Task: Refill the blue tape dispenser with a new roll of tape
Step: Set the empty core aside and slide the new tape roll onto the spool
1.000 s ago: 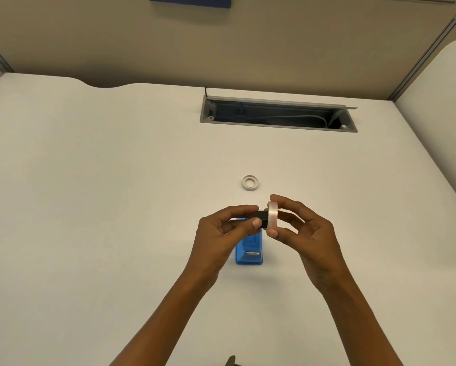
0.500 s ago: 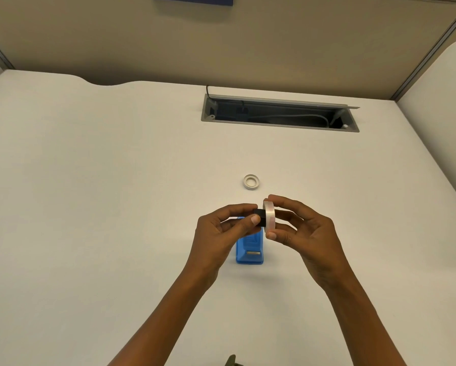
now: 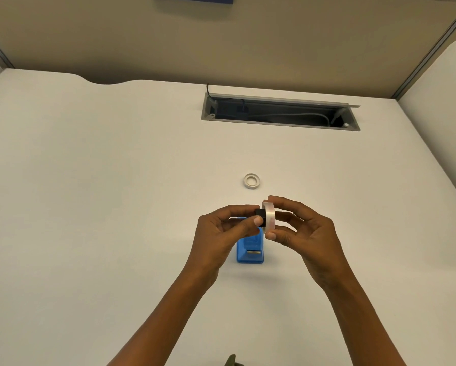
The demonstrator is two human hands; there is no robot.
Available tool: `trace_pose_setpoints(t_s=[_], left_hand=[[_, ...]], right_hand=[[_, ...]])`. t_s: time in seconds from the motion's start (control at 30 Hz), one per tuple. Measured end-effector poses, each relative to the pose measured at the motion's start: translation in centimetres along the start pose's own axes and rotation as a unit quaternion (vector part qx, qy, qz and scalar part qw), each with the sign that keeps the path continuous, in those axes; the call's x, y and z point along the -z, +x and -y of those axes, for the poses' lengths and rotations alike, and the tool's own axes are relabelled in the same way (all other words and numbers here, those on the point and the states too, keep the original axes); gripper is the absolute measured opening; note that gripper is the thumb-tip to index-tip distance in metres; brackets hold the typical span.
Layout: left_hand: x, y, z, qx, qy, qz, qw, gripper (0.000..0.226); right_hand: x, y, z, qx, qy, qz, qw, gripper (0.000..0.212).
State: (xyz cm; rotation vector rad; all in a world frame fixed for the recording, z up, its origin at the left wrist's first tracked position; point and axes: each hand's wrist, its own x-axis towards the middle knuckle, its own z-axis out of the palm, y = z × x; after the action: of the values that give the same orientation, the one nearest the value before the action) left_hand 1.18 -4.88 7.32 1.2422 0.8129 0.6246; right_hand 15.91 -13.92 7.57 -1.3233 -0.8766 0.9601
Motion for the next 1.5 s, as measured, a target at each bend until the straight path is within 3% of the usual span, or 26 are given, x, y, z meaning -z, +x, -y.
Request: trace_pose_setpoints(t_s=[0.4,0.73,0.9,1.03,1.33,1.5], left_hand=[[0.4,-0.1,0.9,-0.012,0.025,0.026,0.999,0.026],[0.9,0.4,2.0,-0.007,0.078,-0.008,0.997,0.023],[0.9,0.9,2.4,-0.041,0.121,-0.01,0.992,0.026],[1.0,1.4,2.8,-0.049,0.136,-0.017,0.989,0.025],[1.3,1.8,4.2,-0.074,0.224,0.014,0.972,0.046],[1.3,2.2,4.9,-0.074,0.245,0.012,0.967,0.044]], right_hand=[[-0.2,-0.1,-0.2,-0.013,-0.015,-0.009,1.0,0.05],[-0.6,0.6,-1.2,-0.007,-0.183,-0.001,0.983,0.057],[-0.3,1.3,-1.9,-0.024,-0.237,-0.007,0.971,0.049],[-0.1,1.9,-2.5,-0.027,-0.246,-0.005,0.969,0.048],[0.4,2.8,-4.0,-0.039,-0.236,-0.018,0.971,0.049],[0.3,3.0,-5.0,-0.051,-0.235,-0.034,0.97,0.049]])
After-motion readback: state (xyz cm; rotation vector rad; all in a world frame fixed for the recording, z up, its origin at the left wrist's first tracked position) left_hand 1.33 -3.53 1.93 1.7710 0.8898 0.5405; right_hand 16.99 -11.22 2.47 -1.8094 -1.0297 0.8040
